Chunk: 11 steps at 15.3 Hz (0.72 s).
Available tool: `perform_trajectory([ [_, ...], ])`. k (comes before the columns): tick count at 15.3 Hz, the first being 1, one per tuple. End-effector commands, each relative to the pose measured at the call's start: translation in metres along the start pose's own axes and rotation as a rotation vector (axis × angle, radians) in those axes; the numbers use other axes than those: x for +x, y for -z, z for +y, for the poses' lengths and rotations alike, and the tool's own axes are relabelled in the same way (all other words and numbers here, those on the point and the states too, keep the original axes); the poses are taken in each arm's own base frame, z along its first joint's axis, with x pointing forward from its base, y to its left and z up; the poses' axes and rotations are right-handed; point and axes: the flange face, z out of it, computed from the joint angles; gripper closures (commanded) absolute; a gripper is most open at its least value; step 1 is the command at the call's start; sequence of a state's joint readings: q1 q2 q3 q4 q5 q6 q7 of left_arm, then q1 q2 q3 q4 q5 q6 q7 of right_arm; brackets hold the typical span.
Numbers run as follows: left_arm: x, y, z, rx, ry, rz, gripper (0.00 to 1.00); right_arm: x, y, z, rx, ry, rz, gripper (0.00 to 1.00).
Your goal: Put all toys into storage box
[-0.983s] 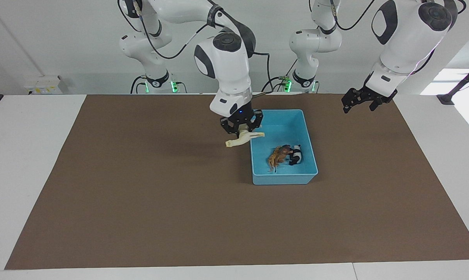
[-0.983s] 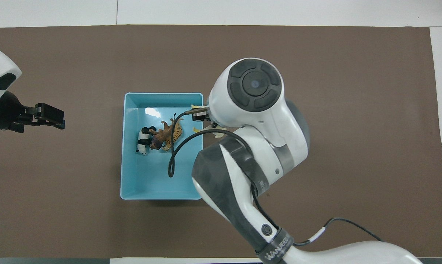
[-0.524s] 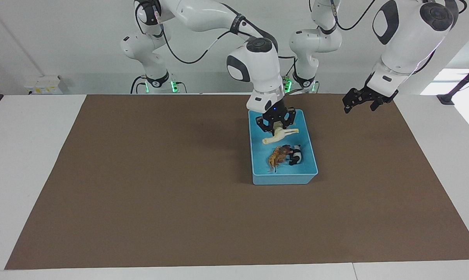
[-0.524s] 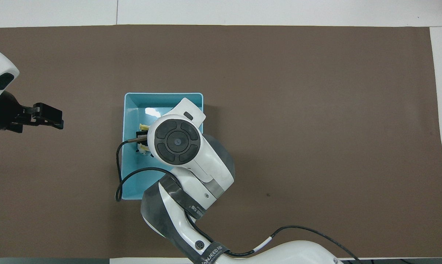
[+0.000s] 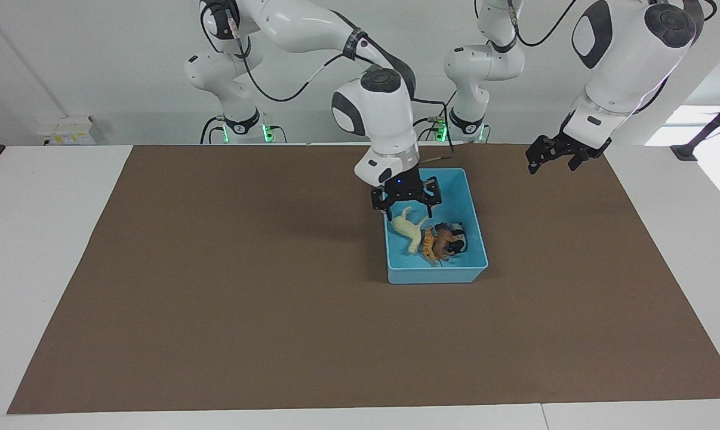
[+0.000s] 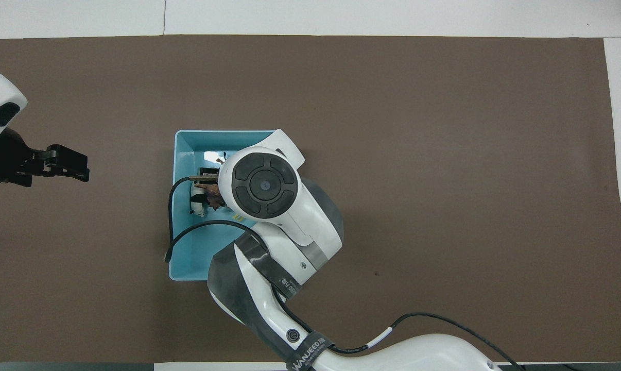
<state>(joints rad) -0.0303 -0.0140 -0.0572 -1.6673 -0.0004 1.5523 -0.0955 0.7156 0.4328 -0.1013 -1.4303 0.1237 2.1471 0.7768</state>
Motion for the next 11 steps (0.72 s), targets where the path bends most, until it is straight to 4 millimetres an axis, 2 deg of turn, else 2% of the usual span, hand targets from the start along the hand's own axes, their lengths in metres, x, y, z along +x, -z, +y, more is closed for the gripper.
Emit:
perform_trajectory([
  [1,-0.002,0.004,-0.004,-0.013,0.002,0.005,0.0,0.068,0.07,0.092,-0.052,-0.036,0.011,0.0],
  [4,-0.002,0.004,-0.004,-0.013,0.002,0.005,0.0,0.123,0.095,0.188,-0.107,0.126,-0.01,0.0],
  [6,-0.002,0.004,-0.004,-0.013,0.002,0.005,0.0,0.151,0.107,0.251,-0.151,0.224,-0.015,0.0],
  [7,-0.002,0.003,-0.004,-0.013,0.002,0.003,0.0,0.16,0.112,0.274,-0.158,0.229,-0.01,0.0],
  [11,-0.002,0.004,-0.004,-0.013,0.002,0.005,0.0,0.18,0.132,0.342,-0.207,0.176,0.007,0.0],
])
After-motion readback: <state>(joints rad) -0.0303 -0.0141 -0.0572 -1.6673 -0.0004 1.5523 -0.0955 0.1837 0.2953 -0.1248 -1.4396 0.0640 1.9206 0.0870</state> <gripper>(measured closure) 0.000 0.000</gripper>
